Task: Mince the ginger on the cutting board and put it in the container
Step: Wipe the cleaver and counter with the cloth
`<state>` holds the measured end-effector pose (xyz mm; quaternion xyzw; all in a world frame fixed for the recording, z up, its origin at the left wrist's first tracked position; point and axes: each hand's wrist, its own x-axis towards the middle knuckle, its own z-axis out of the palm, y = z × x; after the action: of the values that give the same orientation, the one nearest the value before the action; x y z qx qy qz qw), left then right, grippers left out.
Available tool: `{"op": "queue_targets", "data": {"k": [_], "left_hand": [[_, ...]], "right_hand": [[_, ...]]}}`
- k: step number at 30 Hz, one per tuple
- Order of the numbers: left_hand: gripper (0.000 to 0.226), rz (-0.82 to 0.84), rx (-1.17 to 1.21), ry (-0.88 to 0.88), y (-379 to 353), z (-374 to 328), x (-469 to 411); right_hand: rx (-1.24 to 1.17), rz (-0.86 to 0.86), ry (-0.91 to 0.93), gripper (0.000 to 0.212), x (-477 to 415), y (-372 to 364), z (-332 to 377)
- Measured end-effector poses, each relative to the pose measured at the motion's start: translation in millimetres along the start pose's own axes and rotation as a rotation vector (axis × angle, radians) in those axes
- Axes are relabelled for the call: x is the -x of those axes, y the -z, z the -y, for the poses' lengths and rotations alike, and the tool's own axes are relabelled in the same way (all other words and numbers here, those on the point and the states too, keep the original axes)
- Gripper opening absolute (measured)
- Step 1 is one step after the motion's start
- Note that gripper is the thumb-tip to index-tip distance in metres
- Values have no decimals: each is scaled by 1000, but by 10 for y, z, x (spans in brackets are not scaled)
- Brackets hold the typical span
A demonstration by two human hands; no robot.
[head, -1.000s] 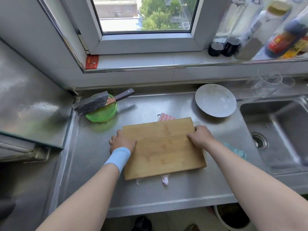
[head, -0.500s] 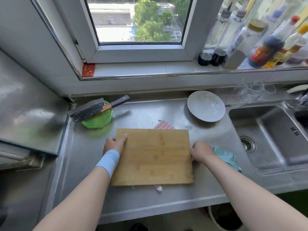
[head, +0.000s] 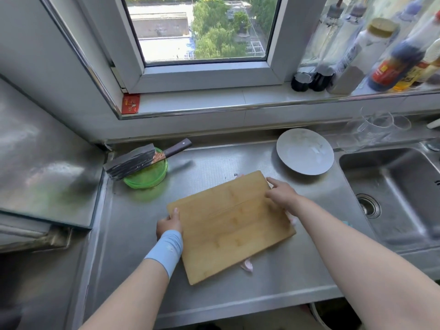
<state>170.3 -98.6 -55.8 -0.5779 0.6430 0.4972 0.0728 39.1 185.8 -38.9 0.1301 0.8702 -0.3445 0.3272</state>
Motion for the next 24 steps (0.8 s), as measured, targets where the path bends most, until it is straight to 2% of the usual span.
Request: {"op": "queue_targets", "data": {"k": [3,6,10,13,16,18,20,22,24], "left_hand": [[52,-48,5,61,-47,32,-20],[53,-58,-32,68,-49,20,-23],[44,-42,-137,-29,0,-23,-26],[38,-55,-240,-165,-31,-61,-74],[35,-54,-432,-249,-39,-124,-102],[29,-33,-549,-357,-34,-152,-105],[36,-32,-649,-477,-23,-133,-79],[55,-71,-753,-617,-48,-107,5],[59,-61,-754,-786,-146,-137,143]], "right_hand": [[121,-9,-71,33,44,-57,21],[183,31,-108,22,110,-39,-15],[122,81,-160,25,209,-18,-222],[188,64,-96,29,255,-76,-396],[303,-123,28,31,319,-121,-445],[290,-240,82,31,357,-163,-442],[288,-239,87,34,374,-216,-429],[288,-184,50,41,397,-230,-413],[258,-148,34,51,435,-171,-399]]}}
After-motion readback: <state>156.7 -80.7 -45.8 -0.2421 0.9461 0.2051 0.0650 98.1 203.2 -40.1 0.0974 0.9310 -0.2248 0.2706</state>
